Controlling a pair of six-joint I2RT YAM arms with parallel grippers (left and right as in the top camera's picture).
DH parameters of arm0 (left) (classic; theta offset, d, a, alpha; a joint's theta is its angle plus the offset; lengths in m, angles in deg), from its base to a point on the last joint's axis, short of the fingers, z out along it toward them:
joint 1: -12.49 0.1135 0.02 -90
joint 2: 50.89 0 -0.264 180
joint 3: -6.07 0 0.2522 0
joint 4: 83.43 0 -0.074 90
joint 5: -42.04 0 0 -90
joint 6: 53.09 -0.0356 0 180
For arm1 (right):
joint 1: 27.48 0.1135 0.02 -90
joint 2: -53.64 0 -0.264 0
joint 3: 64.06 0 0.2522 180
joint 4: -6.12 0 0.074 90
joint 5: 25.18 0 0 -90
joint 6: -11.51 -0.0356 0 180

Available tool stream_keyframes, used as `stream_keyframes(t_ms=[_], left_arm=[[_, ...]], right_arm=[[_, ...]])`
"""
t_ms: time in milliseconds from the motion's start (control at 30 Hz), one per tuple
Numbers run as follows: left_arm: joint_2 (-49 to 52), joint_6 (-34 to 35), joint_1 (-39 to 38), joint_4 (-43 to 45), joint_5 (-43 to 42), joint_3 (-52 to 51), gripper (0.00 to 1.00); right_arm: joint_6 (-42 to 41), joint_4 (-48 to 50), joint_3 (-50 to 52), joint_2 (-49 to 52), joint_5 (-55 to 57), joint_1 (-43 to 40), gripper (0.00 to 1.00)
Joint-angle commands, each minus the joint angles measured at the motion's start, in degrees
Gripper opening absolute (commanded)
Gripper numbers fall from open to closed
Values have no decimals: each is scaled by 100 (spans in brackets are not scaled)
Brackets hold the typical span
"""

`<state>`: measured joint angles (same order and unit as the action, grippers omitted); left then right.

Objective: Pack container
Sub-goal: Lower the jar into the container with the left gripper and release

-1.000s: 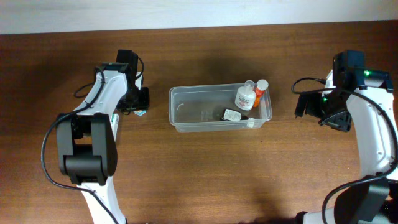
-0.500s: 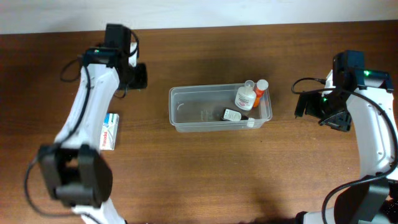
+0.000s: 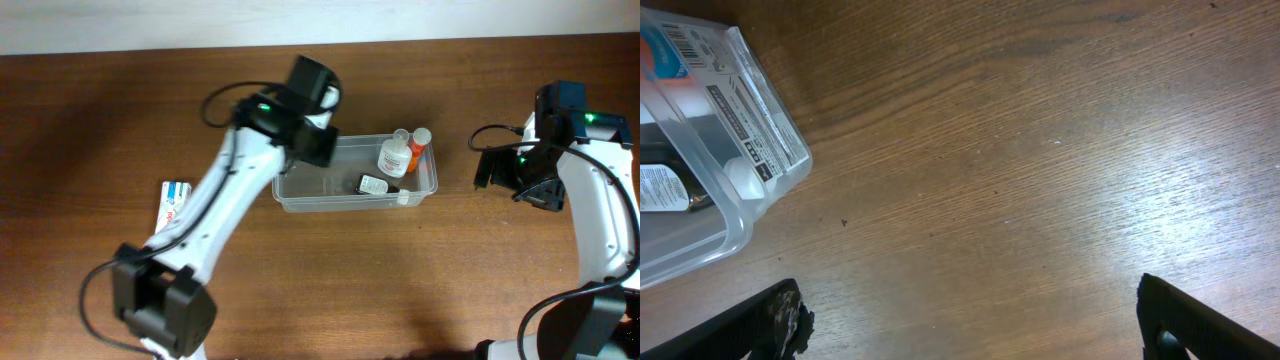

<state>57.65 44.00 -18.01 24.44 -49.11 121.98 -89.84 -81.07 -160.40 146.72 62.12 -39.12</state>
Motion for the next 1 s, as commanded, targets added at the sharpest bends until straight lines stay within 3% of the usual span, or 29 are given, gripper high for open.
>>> stream_keyframes(t_ms=[0,233,500,967], left_arm=[[417,-31,-254,140,-22,24,0],[702,-20,-424,170,-149,205,0],[1056,446,-531,457,-404,332,0],[1731,448,-815,1217,-400,332,0]], right_arm=[[39,0,20,-13,-35,37,99],[37,2,20,-13,-37,37,98],[39,0,20,-13,-35,37,99],[39,0,20,-13,-35,37,98]])
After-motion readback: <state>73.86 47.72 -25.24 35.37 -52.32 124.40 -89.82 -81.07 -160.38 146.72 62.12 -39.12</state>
